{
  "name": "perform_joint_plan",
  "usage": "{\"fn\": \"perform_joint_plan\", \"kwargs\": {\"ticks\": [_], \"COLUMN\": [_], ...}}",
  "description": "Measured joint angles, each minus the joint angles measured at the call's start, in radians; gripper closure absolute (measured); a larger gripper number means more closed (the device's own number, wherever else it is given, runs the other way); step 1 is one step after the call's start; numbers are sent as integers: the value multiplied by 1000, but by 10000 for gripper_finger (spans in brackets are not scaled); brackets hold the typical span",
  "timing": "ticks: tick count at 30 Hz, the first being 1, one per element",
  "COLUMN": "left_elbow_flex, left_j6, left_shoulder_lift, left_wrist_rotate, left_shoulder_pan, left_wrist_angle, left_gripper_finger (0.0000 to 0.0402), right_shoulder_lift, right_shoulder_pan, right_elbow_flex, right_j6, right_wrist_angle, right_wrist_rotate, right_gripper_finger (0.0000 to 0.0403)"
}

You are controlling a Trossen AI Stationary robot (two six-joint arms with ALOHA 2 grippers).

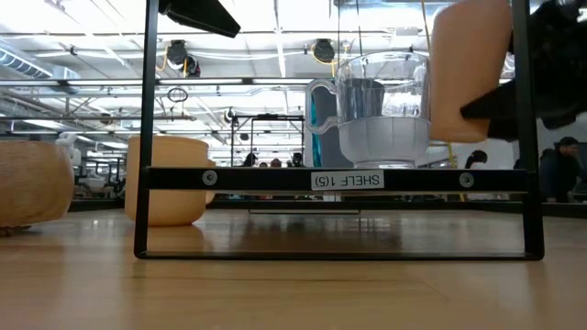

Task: Stack small to large cups/mugs on shelf
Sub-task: Put the orange cup on the shelf

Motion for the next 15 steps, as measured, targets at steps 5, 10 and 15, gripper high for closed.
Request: {"fn": "perform_joint_plan", "kwargs": {"ticks": [5, 10, 15], "left_elbow_flex": [0, 0, 0], "left_j6": [1, 16, 36], "left_shoulder_lift": [0, 0, 0], "left_wrist_rotate": [0, 1, 1], "left_shoulder_pan": [0, 0, 0], "left_wrist_angle": [10, 25, 41], "left_gripper_finger": [213, 213, 213], "right_shoulder_lift": [-113, -186, -208], "right_shoulder_pan": [-5, -36, -75], "right_elbow_flex": [124, 309, 509], "right_j6": [1, 53, 78], "right_wrist_angle": [-302, -656, -952], "right_wrist_rotate": [4, -12, -40], "right_gripper_finger": [124, 124, 124]}}
